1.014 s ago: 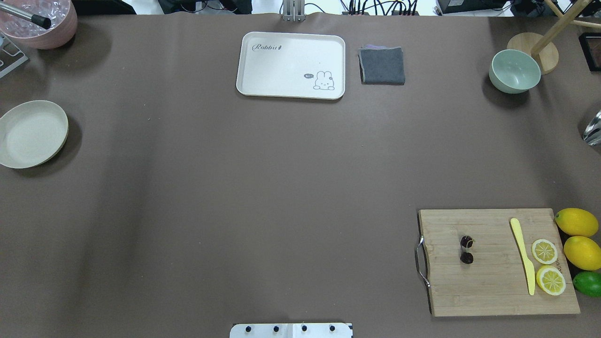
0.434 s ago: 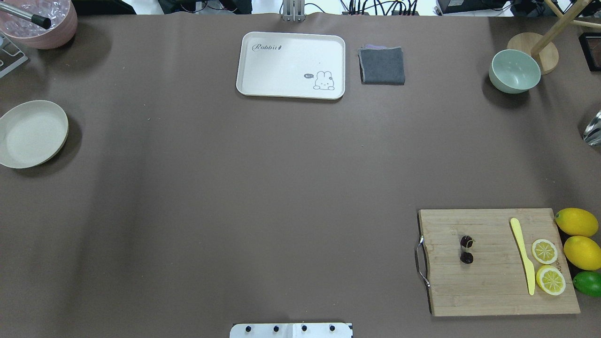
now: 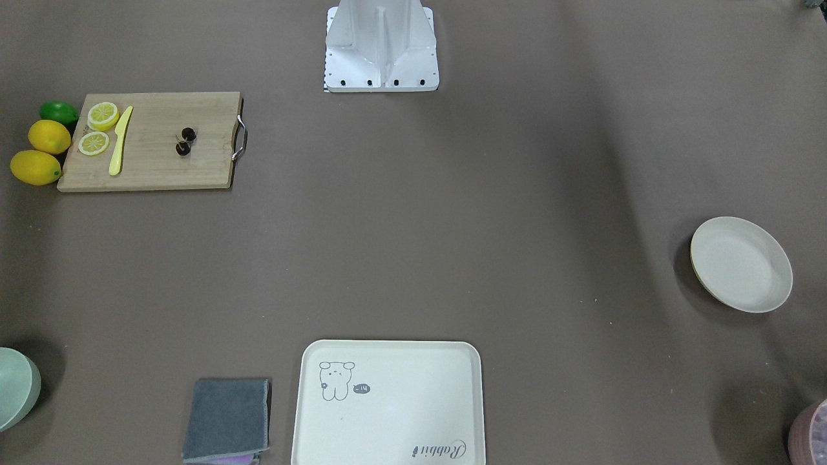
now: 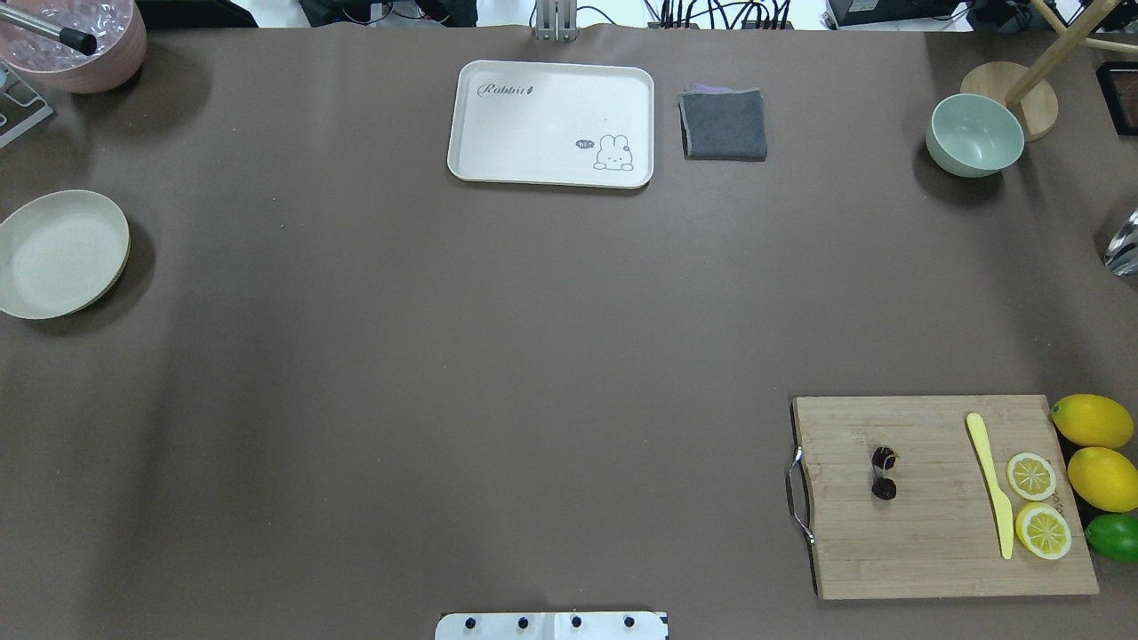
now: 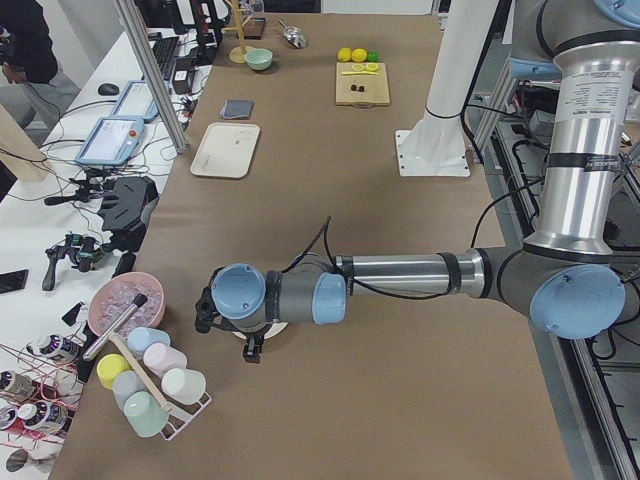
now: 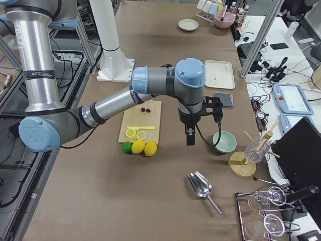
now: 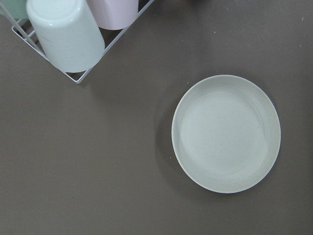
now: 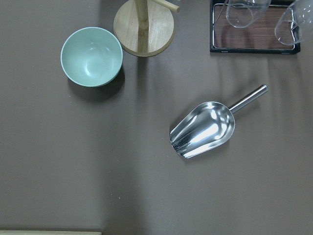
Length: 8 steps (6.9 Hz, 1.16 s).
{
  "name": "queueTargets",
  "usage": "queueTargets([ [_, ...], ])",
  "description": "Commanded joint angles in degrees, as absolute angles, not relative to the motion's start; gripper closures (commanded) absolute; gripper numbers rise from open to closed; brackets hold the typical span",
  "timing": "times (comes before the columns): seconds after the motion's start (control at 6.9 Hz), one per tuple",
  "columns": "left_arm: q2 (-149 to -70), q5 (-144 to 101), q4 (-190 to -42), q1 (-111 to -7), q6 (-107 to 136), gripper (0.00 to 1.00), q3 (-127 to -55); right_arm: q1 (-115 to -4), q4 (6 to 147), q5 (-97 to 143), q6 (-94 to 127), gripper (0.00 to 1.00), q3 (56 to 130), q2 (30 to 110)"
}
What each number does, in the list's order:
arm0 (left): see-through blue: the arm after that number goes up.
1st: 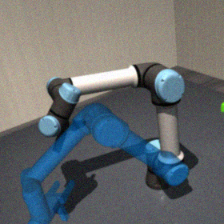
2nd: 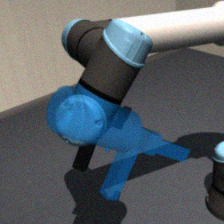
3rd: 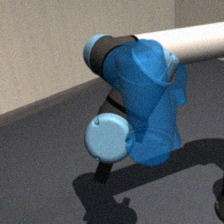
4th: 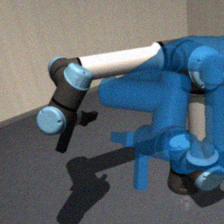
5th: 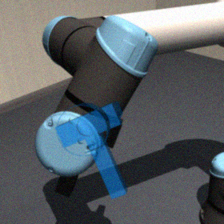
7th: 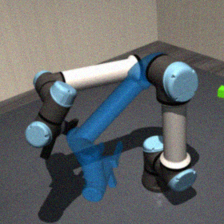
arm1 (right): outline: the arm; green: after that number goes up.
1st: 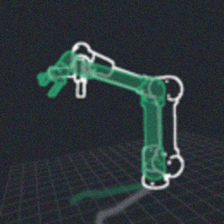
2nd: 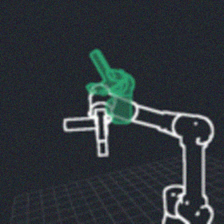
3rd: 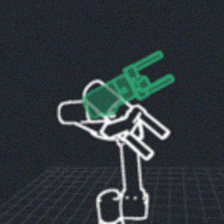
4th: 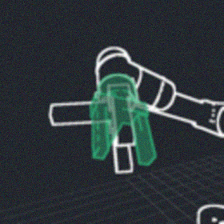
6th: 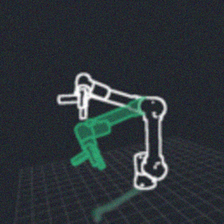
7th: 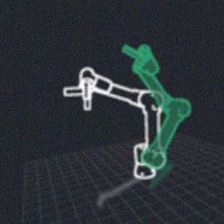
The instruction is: Place red cherry on plate
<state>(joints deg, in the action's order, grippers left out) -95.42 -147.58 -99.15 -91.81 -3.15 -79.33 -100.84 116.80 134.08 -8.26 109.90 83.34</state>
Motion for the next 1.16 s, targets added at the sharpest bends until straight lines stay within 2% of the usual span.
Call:
queueTargets([
  [0.0, -97.8, -148.1, -120.2, -84.2, 11.5, 0.01, -70.0, -102.0, 117.0, 134.1, -8.3, 0.00, 110.1, 84.0],
  [1.01, -97.6, -141.3, -134.5, -78.7, 15.7, 0.02, -60.7, -102.1, 116.9, 134.9, -8.3, 0.00, 110.3, 85.5],
])
